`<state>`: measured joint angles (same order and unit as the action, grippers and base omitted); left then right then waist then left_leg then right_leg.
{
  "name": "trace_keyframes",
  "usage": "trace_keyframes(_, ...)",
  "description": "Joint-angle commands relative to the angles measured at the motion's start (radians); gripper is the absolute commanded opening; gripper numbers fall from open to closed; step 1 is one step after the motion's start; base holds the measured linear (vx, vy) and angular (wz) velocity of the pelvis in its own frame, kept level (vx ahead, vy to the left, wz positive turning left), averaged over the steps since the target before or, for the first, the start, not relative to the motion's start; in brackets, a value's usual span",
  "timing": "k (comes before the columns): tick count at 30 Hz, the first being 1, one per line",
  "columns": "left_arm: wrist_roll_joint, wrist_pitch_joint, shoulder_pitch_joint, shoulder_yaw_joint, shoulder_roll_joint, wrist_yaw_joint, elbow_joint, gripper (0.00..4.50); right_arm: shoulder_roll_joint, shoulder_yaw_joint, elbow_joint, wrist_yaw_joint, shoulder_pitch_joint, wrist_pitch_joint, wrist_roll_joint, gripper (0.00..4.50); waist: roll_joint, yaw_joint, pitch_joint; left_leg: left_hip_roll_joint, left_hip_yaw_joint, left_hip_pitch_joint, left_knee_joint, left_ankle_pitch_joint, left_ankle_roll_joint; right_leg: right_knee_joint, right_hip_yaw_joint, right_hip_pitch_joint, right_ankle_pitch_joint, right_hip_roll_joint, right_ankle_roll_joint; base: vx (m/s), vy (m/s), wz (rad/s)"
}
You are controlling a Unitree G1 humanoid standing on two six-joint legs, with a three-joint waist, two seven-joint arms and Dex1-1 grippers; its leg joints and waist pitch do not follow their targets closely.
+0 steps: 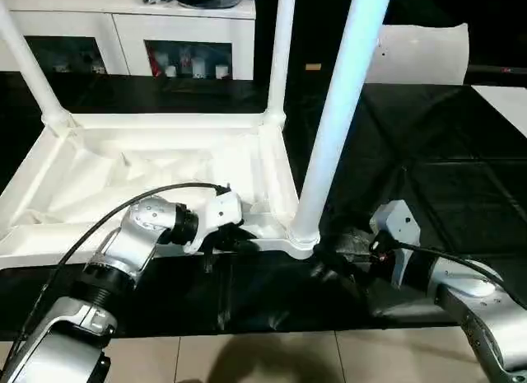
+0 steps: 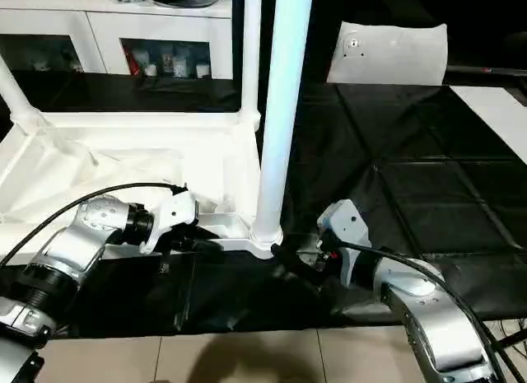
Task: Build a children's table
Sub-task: Rotate leg to tighten
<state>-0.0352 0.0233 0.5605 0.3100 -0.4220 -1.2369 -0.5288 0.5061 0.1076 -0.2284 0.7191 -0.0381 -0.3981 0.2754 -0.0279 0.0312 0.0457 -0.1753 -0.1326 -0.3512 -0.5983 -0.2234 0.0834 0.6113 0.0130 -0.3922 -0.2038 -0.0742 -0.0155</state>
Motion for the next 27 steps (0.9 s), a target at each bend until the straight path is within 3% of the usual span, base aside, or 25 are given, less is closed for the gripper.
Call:
trace_keyframes(1, 0.012, 0.0, 0.014, -0.009, -0.003, -0.013, -0.015, 0.1, 0.003, 0.0, -0.011, 0.001, -0.014, 0.003, -0.008, 4.5, -0.003, 0.002, -0.053, -0.029, -0.015, -0.005, 0.073, -0.085, -0.044, -0.06, 0.014, 0.048, -0.066, -0.037, 0.216, 0.0, 0.0, 0.0)
trace_keyframes(5, 0.013, -0.004, 0.011, -0.003, -0.008, -0.032, -0.022, 0.1, 0.001, 0.002, -0.006, 0.002, -0.015, 0.007, -0.009, 4.5, -0.004, 0.001, -0.056, -0.027, -0.016, -0.006, 0.069, -0.058, -0.055, -0.055, 0.013, 0.052, -0.003, -0.036, 0.23, 0.0, 0.0, 0.0)
trace_keyframes(6, 0.013, -0.004, 0.011, -0.002, -0.008, -0.033, -0.023, 0.1, 0.001, 0.002, -0.005, 0.002, -0.016, 0.007, -0.009, 4.5, -0.004, 0.001, -0.056, -0.027, -0.016, -0.006, 0.069, -0.056, -0.057, -0.055, 0.013, 0.052, 0.001, -0.036, 0.231, 0.0, 0.0, 0.0)
trace_keyframes(7, 0.014, -0.009, 0.01, 0.004, -0.013, -0.048, -0.028, 0.1, 0.0, 0.003, -0.001, 0.003, -0.019, 0.01, -0.01, 4.5, 0.003, 0.002, -0.055, -0.027, -0.016, -0.005, 0.069, -0.06, -0.056, -0.055, 0.014, 0.051, 0.0, -0.036, 0.235, 0.0, 0.0, 0.0)
trace_keyframes(9, 0.016, -0.017, 0.009, 0.013, -0.018, -0.069, -0.031, 0.1, -0.001, 0.006, 0.017, 0.006, -0.032, 0.021, -0.014, 4.5, 0.001, 0.0, -0.055, -0.026, -0.016, -0.005, 0.07, -0.072, -0.053, -0.057, 0.013, 0.051, -0.012, -0.036, 0.237, 0.0, 0.0, 0.0)
trace_keyframes(10, 0.024, -0.028, 0.006, 0.018, -0.02, -0.094, -0.029, 0.1, -0.004, 0.009, 0.045, 0.017, -0.054, 0.034, -0.015, 4.5, 0.006, -0.003, -0.055, -0.027, -0.015, -0.005, 0.071, -0.08, -0.047, -0.057, 0.013, 0.051, -0.019, -0.036, 0.239, 0.0, 0.0, 0.0)
trace_keyframes(13, 0.032, -0.054, 0.0, 0.046, -0.026, -0.162, -0.018, 0.1, -0.003, 0.024, 0.119, 0.081, -0.113, 0.062, -0.005, 4.5, 0.004, -0.007, -0.057, -0.028, -0.017, -0.002, 0.069, -0.097, -0.047, -0.056, 0.013, 0.05, -0.025, -0.036, 0.256, 0.0, 0.0, 0.0)
trace_keyframes(16, 0.023, -0.094, 0.002, 0.068, -0.031, -0.202, -0.026, 0.1, 0.014, 0.051, 0.163, 0.191, -0.149, 0.081, 0.019, 4.5, 0.004, -0.001, -0.061, -0.029, -0.018, -0.002, 0.064, -0.046, -0.079, -0.046, 0.012, 0.053, 0.08, -0.036, 0.281, 0.0, 0.0, 0.0)
trace_keyframes(19, 0.006, -0.136, 0.021, 0.087, -0.035, -0.229, -0.053, 0.0, 0.013, 0.073, 0.21, 0.29, -0.191, 0.099, 0.046, 4.13, 0.003, 0.007, -0.062, -0.031, -0.019, 0.0, 0.062, -0.026, -0.104, -0.042, 0.011, 0.053, 0.115, -0.039, 0.299, 0.0, 0.0, 0.0)
trace_keyframes(23, 0.004, -0.161, 0.048, 0.095, -0.038, -0.26, -0.073, 0.0, 0.002, 0.096, 0.289, 0.36, -0.248, 0.124, 0.051, 3.78, 0.002, 0.008, -0.059, -0.031, -0.02, 0.001, 0.064, -0.065, -0.092, -0.047, 0.009, 0.05, 0.04, -0.04, 0.303, 0.0, 0.0, 0.0)
trace_keyframes(24, 0.004, -0.171, 0.056, 0.098, -0.041, -0.272, -0.078, 0.0, 0.0, 0.103, 0.319, 0.384, -0.268, 0.13, 0.048, 3.7, -0.003, 0.007, -0.059, -0.032, -0.02, 0.001, 0.065, -0.078, -0.086, -0.048, 0.009, 0.05, 0.019, -0.04, 0.301, 0.0, 0.0, 0.0)
trace_keyframes(25, 0.004, -0.171, 0.056, 0.098, -0.041, -0.272, -0.078, 0.0, 0.0, 0.103, 0.319, 0.384, -0.268, 0.13, 0.048, 3.66, 0.0, 0.01, -0.06, -0.032, -0.021, 0.003, 0.065, -0.081, -0.082, -0.048, 0.01, 0.049, 0.011, -0.041, 0.301, 0.0, 0.0, 0.0)
trace_keyframes(27, -0.001, -0.199, 0.071, 0.108, -0.049, -0.303, -0.088, 0.0, -0.011, 0.115, 0.386, 0.434, -0.31, 0.158, 0.039, 3.48, -0.004, 0.013, -0.06, -0.032, -0.021, 0.001, 0.064, -0.06, -0.088, -0.044, 0.009, 0.05, 0.036, -0.041, 0.303, 0.0, 0.0, 0.0)
